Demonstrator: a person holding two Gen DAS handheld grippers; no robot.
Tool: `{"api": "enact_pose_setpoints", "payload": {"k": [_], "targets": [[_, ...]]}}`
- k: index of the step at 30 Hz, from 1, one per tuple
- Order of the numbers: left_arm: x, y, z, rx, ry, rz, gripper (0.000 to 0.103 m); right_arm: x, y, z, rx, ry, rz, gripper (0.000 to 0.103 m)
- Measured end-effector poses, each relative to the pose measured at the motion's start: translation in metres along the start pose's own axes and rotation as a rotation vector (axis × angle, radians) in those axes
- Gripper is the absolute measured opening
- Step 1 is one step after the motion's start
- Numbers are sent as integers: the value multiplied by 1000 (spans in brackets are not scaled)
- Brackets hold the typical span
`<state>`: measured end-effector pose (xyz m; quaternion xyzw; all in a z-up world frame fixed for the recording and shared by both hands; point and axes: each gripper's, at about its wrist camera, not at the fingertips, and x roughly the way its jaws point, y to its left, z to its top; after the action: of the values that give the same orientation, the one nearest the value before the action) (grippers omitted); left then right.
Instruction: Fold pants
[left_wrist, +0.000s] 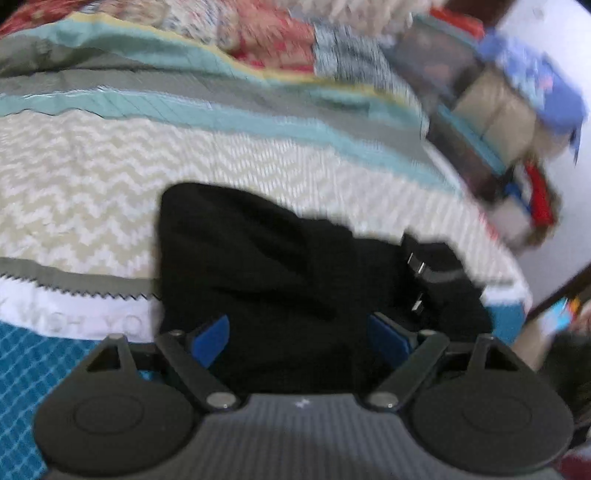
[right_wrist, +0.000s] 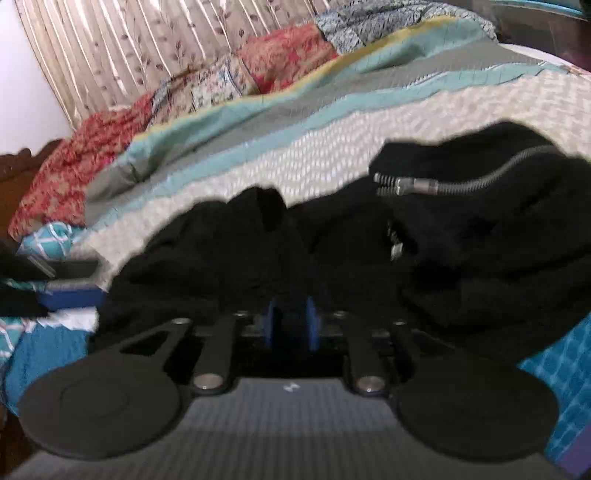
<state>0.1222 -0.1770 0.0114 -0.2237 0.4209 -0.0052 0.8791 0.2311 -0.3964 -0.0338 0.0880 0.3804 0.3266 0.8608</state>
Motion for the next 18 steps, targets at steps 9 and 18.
{"api": "enact_pose_setpoints", "payload": {"k": [9,18], "targets": [[7,-29,29,50,-27,-51,86,-92,-103,30,176,-375,-209,58],[86,-40,-2,137,148,55,89,-80,-179,13,451,-300,-177,59]]}}
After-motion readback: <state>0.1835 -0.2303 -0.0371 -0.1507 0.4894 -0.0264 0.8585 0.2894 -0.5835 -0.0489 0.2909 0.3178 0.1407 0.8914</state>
